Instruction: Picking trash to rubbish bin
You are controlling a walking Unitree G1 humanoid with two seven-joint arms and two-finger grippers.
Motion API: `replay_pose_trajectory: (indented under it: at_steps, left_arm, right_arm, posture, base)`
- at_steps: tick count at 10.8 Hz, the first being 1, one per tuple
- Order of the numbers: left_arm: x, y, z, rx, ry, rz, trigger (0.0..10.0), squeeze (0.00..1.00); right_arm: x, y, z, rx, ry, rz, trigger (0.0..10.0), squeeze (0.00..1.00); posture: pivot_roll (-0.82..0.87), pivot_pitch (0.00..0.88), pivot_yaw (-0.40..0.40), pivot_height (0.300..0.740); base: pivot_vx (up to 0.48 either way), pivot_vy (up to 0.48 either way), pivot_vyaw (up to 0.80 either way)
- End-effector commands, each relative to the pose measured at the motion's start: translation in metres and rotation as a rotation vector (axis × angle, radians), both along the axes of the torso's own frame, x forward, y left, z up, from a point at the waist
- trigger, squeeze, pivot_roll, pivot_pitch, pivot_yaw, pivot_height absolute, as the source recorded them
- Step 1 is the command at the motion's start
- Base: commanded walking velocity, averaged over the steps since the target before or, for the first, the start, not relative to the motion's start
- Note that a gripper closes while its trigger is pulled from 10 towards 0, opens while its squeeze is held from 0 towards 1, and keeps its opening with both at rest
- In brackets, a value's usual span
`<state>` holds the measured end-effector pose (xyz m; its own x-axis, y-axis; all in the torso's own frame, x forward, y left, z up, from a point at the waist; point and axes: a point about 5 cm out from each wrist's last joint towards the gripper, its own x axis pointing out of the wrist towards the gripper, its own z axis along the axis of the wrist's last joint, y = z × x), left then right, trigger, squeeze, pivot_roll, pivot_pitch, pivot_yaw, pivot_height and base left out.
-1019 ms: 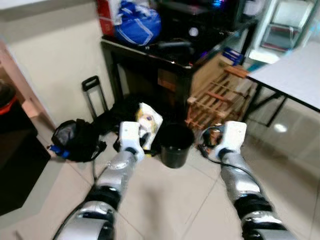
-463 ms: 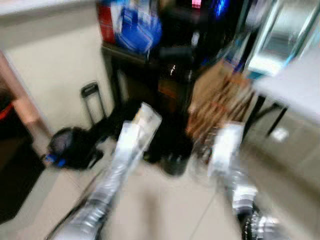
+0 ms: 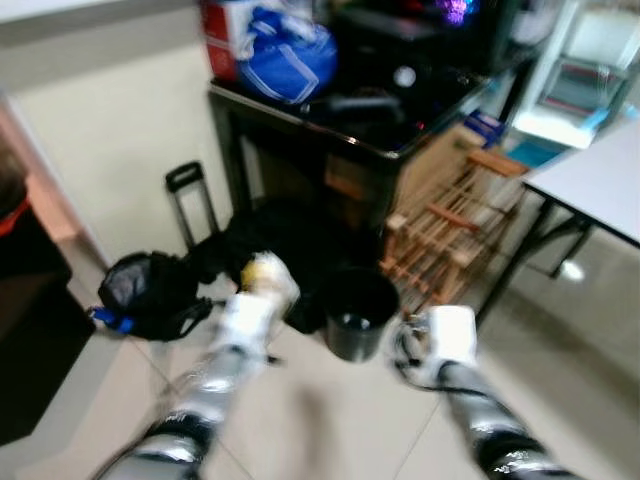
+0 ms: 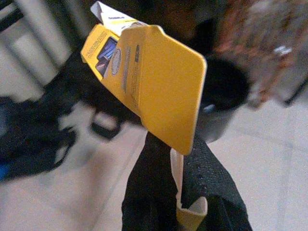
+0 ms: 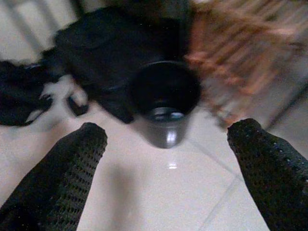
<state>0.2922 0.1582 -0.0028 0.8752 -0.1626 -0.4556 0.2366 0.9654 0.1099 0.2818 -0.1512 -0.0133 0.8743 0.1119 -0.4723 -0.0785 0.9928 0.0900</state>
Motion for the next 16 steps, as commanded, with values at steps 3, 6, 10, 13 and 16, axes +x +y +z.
replay_pose_trajectory:
  at_steps: [3,6,10,13,16]
  left_arm:
    - [-0.012,-0.008,-0.011,-0.010,0.034,-0.027,10.0,0.00]
    - [-0.033,0.008,-0.028,0.049,0.093,-0.012,10.0,0.00]
    - [-0.046,0.011,-0.038,0.106,0.134,-0.055,10.0,0.00]
    - [-0.061,0.013,-0.048,0.130,0.184,-0.069,10.0,0.00]
    - [-0.063,0.016,-0.051,0.153,0.206,-0.048,10.0,0.00]
  right_arm:
    - [-0.005,-0.011,-0.005,-0.015,0.017,-0.017,10.0,0.00]
    - [-0.016,-0.016,-0.013,-0.034,0.054,-0.023,10.0,0.00]
    - [-0.025,-0.025,-0.021,-0.063,0.091,-0.027,10.0,0.00]
    - [-0.043,-0.028,-0.035,-0.094,0.169,-0.015,10.0,0.00]
    - [-0.046,-0.027,-0.037,-0.097,0.182,-0.007,10.0,0.00]
  posture:
    - [0.00,0.019,0.029,0.740]
    - [0.01,0.024,0.027,0.740]
    - [0.00,0.032,0.021,0.740]
    - [0.00,0.020,0.022,0.740]
    - [0.00,0.002,0.023,0.740]
  base:
    - [0.000,0.000,0.00]
    - [0.000,0.000,0.00]
    - [0.000,0.000,0.00]
    - [0.000,0.000,0.00]
    - [0.000,0.000,0.00]
